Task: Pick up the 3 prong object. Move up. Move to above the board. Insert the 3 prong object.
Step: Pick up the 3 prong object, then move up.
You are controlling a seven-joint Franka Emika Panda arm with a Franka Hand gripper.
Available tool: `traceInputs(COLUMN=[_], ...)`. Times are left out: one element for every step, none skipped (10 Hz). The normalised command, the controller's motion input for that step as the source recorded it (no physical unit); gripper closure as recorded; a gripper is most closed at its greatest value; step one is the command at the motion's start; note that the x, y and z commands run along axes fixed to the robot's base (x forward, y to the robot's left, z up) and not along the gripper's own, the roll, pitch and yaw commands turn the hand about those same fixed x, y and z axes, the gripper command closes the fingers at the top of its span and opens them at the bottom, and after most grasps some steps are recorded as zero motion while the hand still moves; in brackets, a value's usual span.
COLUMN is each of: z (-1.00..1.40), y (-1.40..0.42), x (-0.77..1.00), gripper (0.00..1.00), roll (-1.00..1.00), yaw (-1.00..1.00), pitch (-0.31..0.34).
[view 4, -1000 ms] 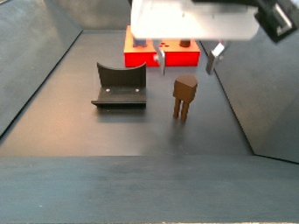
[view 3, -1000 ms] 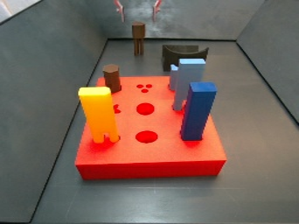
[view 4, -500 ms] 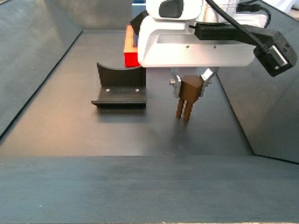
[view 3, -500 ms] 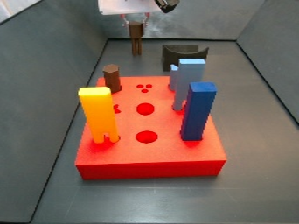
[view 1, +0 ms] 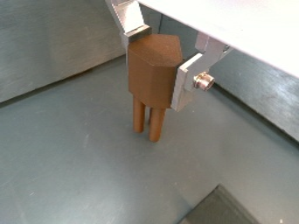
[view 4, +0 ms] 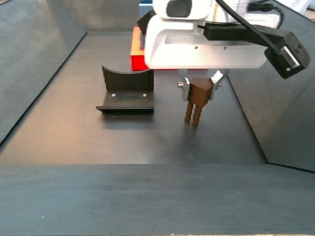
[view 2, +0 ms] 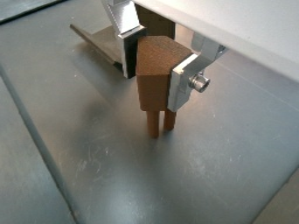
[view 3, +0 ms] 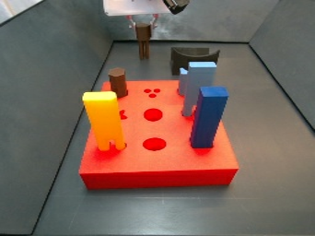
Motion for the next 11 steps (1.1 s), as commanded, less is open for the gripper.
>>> traceInputs(z=[0.0, 0.0, 0.0, 0.0, 0.0, 0.0, 0.0, 0.83, 0.83, 0.74, 0.58], y=[0.0, 0.0, 0.0, 0.0, 0.0, 0.0, 0.0, 0.0, -0.05, -0.06, -0.03], x=[0.0, 0.0, 0.0, 0.0, 0.0, 0.0, 0.0, 0.0, 0.0, -0.03, -0.03], gripper=[1.0, 1.0, 1.0, 1.0, 1.0, 1.0, 1.0, 1.0, 1.0, 1.0, 1.0], roll=[0.0, 0.0, 0.0, 0.0, 0.0, 0.0, 0.0, 0.0, -0.01, 0.0, 0.02], yaw=[0.0, 0.0, 0.0, 0.0, 0.0, 0.0, 0.0, 0.0, -0.03, -0.04, -0.03], pitch=[0.0, 0.0, 0.0, 0.0, 0.0, 0.0, 0.0, 0.0, 0.003, 0.03, 0.039])
